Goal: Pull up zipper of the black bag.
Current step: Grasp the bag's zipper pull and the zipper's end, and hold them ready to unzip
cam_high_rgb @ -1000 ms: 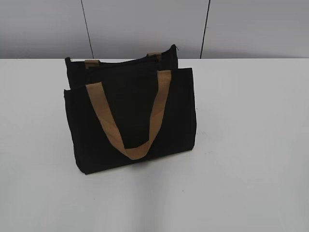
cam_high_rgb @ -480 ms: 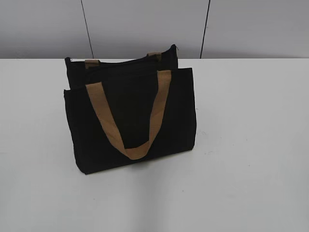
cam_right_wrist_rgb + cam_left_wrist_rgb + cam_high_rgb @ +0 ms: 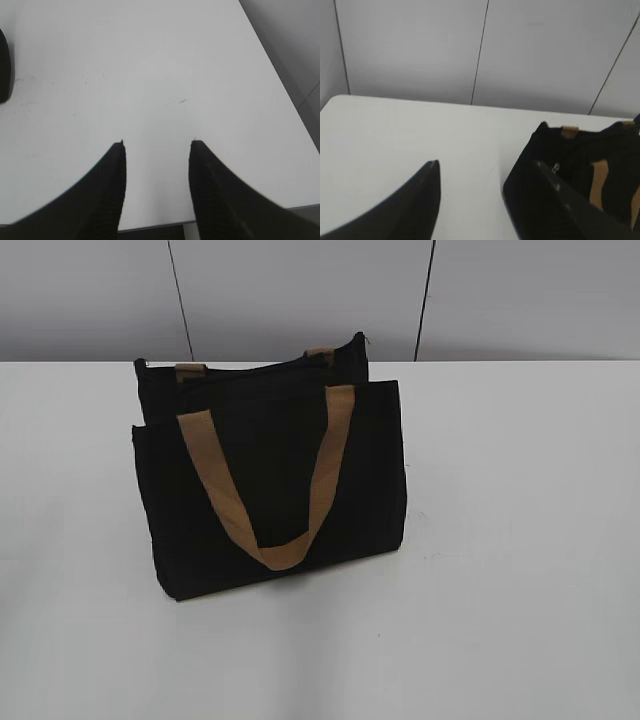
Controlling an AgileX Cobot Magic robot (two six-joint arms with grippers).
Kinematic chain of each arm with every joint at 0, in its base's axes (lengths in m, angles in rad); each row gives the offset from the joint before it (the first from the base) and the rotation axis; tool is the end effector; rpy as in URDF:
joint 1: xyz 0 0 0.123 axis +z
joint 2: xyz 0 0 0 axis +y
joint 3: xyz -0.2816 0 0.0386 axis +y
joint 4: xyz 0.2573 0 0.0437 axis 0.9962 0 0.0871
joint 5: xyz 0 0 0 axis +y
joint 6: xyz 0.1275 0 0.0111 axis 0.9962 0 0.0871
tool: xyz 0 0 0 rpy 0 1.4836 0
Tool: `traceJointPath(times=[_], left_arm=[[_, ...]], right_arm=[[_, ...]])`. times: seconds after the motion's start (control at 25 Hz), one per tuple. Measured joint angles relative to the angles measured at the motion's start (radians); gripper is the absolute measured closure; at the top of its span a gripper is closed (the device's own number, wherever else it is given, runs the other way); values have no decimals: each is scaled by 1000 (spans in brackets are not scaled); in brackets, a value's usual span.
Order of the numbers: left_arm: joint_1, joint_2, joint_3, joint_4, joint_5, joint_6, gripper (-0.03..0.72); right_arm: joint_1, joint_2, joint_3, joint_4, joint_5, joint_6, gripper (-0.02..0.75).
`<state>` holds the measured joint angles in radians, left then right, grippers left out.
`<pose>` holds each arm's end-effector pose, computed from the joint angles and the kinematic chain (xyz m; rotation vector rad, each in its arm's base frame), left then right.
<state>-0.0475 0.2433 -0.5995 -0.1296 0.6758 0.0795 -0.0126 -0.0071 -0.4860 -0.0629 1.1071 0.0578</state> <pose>0.0856 -0.0144 0.3301 0.0809 1.7982 -0.1223 0.0345 -0.0076 0.2557 0.0782 2.0948 -0.0487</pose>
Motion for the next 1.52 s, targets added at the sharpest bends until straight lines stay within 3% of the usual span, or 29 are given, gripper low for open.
traceJointPath(times=[0.4,0.72,0.88,1.0,1.24,1.52], left_arm=[[-139,340,24,-43,-432,113,257],[-217,663,212,-55,-945,120,256],[-244,804,310,-46,-1184,48,256],[-269,922,367,-2,-1320,-16,256],[-284,1178,418,207,-1571,-88,256],[-284,1470,418,229,-1814,-93,267]], right_arm=[[0,0,0,0,0,0,409],[0,0,0,0,0,0,409],[0,0,0,0,0,0,409],[0,0,0,0,0,0,409],[0,0,0,0,0,0,409],[0,0,0,0,0,0,409]])
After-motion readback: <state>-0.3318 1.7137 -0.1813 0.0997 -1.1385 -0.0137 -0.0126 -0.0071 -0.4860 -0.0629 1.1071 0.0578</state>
